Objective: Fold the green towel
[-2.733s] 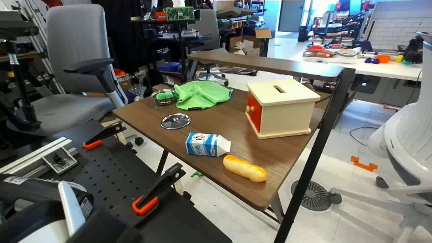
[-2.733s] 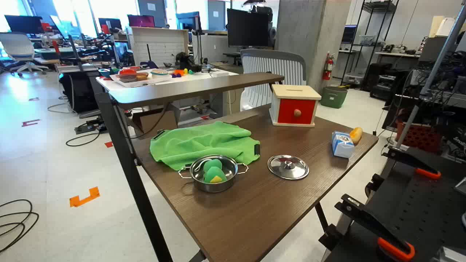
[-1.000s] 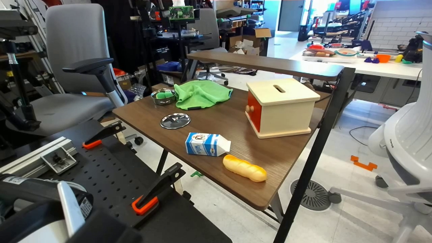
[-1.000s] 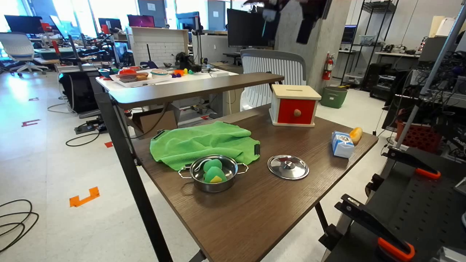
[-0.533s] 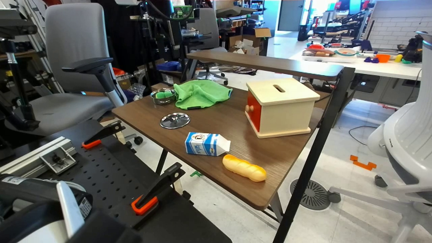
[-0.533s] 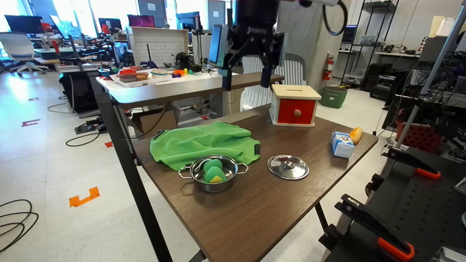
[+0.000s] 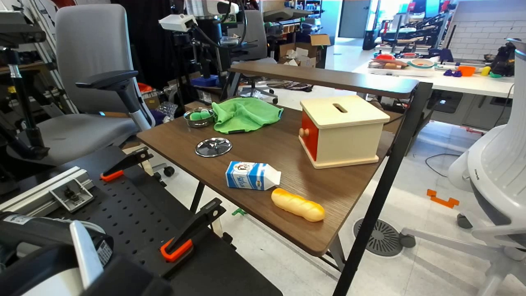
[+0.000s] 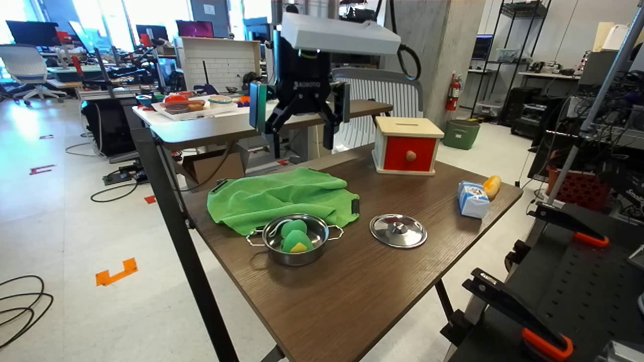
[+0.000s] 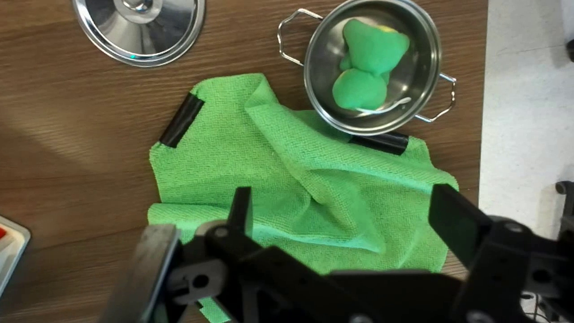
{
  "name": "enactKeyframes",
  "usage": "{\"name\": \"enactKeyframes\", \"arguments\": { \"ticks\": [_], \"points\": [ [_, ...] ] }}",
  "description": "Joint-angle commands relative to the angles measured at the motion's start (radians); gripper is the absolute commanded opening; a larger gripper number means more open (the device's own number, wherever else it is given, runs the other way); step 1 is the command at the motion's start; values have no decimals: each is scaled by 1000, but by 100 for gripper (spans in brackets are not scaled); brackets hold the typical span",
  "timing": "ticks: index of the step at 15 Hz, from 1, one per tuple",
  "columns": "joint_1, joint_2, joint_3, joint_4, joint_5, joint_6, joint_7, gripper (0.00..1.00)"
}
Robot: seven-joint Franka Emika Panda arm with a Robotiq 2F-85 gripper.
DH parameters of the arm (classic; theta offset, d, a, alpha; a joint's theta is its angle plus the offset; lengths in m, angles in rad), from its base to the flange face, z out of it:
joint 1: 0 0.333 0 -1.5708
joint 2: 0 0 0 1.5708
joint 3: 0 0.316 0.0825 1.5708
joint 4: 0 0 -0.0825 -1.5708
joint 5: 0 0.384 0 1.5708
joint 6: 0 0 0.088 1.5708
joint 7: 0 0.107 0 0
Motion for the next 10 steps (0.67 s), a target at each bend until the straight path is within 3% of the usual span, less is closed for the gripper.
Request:
{"name": "enactKeyframes", "arguments": {
  "ticks": [1, 10],
  "points": [
    [46, 78, -35, 114, 2, -52, 38, 100],
    [84, 236, -76, 247, -11, -38, 46, 100]
  ]
}}
